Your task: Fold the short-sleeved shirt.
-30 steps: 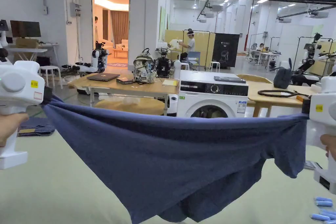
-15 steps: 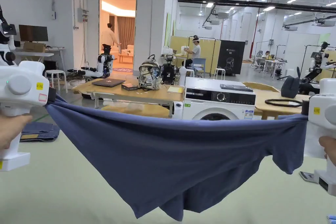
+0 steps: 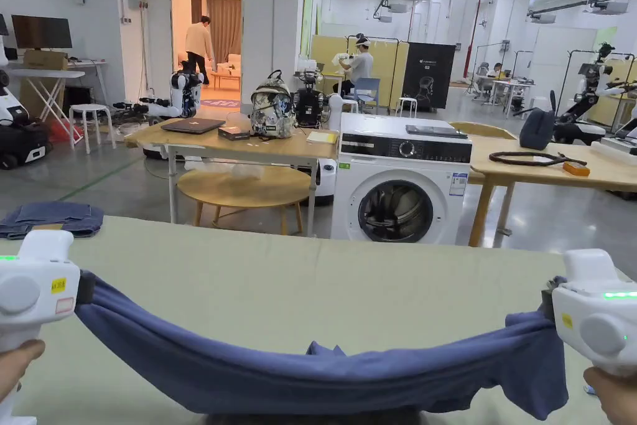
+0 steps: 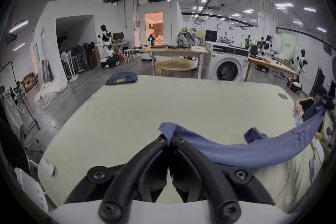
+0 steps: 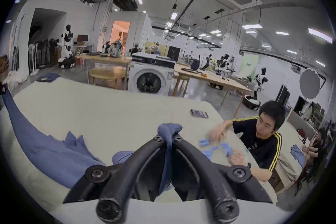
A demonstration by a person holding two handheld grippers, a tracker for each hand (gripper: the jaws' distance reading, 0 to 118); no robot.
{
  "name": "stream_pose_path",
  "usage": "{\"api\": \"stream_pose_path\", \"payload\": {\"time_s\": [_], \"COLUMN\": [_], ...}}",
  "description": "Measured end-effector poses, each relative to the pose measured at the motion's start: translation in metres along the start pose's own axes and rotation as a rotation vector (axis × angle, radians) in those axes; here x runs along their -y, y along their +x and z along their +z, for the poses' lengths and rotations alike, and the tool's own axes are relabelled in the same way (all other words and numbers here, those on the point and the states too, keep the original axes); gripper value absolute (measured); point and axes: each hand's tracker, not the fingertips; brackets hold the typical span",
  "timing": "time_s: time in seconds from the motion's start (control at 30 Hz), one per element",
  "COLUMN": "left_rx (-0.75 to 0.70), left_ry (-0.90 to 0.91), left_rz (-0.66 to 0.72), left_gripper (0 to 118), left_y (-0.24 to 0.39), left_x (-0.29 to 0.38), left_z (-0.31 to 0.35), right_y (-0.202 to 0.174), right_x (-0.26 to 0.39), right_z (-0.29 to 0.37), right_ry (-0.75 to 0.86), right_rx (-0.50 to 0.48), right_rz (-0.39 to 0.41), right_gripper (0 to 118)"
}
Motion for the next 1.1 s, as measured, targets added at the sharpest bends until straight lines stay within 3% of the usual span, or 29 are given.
{"api": "stream_pose_path", "payload": {"time_s": [0.47, 0.7, 0.73, 0.8, 0.83, 0.87, 1.1], "left_rx": [0.026, -0.005, -0.004, -0.028, -0.056, -0.059, 0.05], "left_ry": [-0.128, -0.248, -0.256, -0.257, -0.248, -0.242, -0.069], "left_rz": [0.09, 0.085, 0.081, 0.046, 0.02, 0.019, 0.014], "left_gripper": [0, 0, 2, 33, 56, 60, 63], "left_y": [-0.014, -0.016, -0.016, -0.011, -0.012, -0.009, 0.037], "left_x": [0.174, 0.224, 0.227, 0.23, 0.23, 0.229, 0.212], "left_z": [0.071, 0.053, 0.051, 0.05, 0.052, 0.053, 0.078], "right_y": [-0.001, -0.002, -0.003, -0.004, -0.005, -0.007, -0.047], "right_x": [0.151, 0.19, 0.193, 0.198, 0.199, 0.199, 0.178], "right_z": [0.055, 0.055, 0.056, 0.056, 0.058, 0.061, 0.088], "right_ry": [-0.184, -0.246, -0.246, -0.234, -0.228, -0.217, -0.095], "right_rx": [-0.012, -0.023, -0.026, -0.029, -0.023, -0.021, -0.052], "right_rz": [-0.023, -0.061, -0.067, -0.069, -0.067, -0.071, -0.102], "right_gripper": [3, 6, 10, 37, 48, 55, 62]}}
